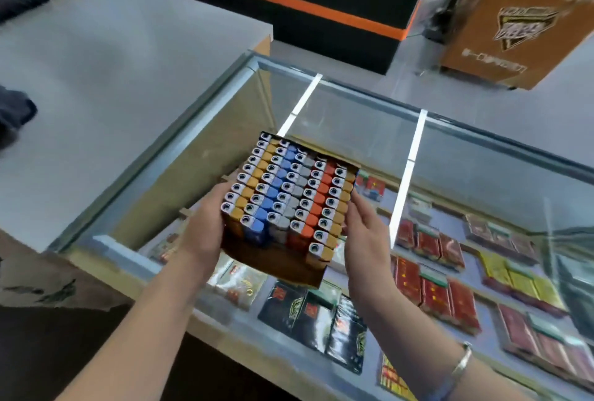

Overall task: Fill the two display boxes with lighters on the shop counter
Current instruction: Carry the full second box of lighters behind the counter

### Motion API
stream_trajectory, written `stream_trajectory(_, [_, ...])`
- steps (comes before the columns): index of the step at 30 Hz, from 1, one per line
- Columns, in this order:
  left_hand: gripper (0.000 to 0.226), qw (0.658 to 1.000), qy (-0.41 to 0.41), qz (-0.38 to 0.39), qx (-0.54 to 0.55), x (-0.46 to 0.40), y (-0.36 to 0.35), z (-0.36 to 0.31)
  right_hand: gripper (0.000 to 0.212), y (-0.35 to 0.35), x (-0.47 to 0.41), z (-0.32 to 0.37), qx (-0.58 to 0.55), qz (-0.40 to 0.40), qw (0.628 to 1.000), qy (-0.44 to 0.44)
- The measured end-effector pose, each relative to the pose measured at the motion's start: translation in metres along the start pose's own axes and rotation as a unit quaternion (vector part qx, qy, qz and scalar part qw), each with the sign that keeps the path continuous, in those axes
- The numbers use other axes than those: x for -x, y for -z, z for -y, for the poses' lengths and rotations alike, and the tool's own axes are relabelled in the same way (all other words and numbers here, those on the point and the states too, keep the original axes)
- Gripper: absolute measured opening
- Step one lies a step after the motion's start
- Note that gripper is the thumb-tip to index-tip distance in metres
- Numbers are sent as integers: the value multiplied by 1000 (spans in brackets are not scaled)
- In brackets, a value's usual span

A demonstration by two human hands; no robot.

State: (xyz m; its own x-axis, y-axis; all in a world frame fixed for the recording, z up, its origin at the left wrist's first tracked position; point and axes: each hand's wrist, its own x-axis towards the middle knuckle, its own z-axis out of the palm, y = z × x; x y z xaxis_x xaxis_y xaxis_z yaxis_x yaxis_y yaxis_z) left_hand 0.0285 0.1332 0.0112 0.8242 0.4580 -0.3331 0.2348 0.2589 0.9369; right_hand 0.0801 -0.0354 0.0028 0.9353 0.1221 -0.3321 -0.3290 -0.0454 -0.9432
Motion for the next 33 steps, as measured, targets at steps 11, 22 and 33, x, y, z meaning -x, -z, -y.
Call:
stream_trajectory(11, [32,982,-7,169,80,16,-55,3,32,48,-7,16,-225,-2,973,-59])
stream_trajectory(22, [28,968,7,249,34,90,-181,25,44,198,62,11,-295,-52,954,25])
stream_trajectory(33, [25,929,78,356,-68,252,-372,102,47,430,193,-29,-317,-220,922,32])
